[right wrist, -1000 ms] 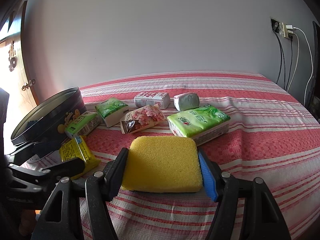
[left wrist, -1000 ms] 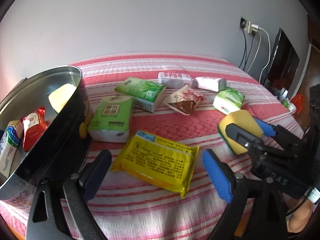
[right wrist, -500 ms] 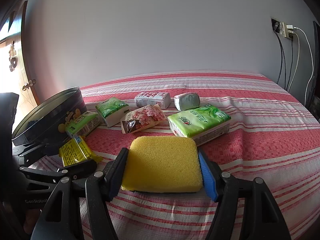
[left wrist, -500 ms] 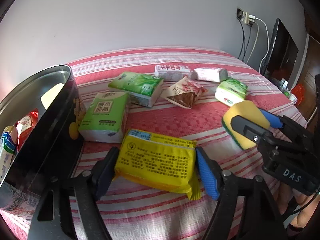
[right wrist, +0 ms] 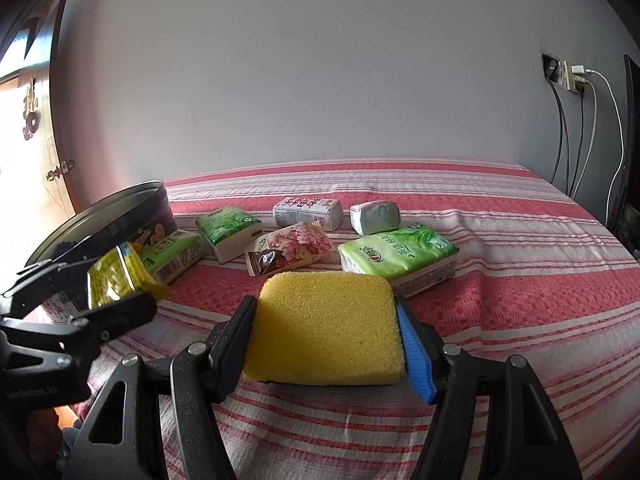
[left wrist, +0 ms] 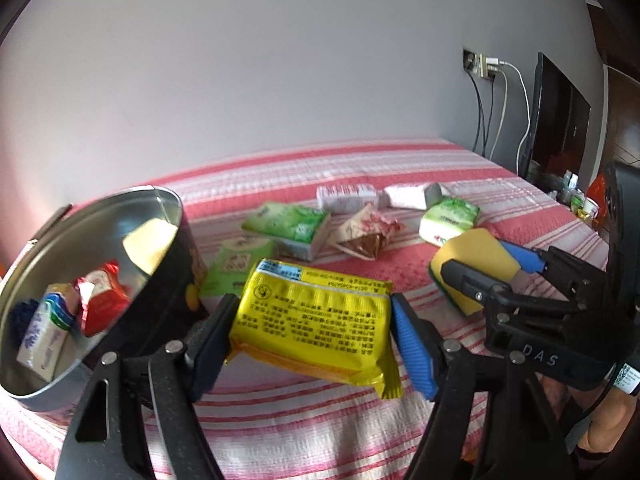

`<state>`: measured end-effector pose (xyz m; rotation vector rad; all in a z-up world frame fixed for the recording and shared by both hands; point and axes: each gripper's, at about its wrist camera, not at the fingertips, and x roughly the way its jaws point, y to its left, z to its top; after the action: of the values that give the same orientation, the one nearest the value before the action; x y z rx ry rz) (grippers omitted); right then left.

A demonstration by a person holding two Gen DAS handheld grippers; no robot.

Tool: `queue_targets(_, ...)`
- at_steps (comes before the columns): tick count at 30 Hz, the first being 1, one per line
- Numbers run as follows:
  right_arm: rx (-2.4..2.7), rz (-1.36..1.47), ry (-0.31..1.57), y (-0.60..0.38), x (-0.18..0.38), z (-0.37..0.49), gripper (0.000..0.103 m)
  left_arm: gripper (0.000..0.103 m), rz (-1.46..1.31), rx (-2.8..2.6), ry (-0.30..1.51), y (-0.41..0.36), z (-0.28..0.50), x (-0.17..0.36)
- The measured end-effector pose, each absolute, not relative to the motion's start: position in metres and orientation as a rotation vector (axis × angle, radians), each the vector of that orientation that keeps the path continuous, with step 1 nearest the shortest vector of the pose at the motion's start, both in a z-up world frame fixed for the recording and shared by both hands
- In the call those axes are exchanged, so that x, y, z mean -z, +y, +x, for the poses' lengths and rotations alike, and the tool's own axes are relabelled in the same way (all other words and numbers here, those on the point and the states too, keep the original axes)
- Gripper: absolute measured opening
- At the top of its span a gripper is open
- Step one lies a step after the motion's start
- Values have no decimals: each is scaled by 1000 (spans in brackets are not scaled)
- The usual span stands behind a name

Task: Organize objects
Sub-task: 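Carry the yellow sponge in the right gripper while the left carries the yellow packet over the tin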

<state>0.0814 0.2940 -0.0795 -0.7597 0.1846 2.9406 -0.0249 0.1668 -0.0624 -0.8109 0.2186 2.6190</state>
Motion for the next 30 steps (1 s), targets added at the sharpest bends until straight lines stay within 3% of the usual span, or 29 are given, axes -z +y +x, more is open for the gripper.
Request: queue_targets(30,-3014,-607,19,254,49,88,68,75,-576,-2768,173,134,-1,23)
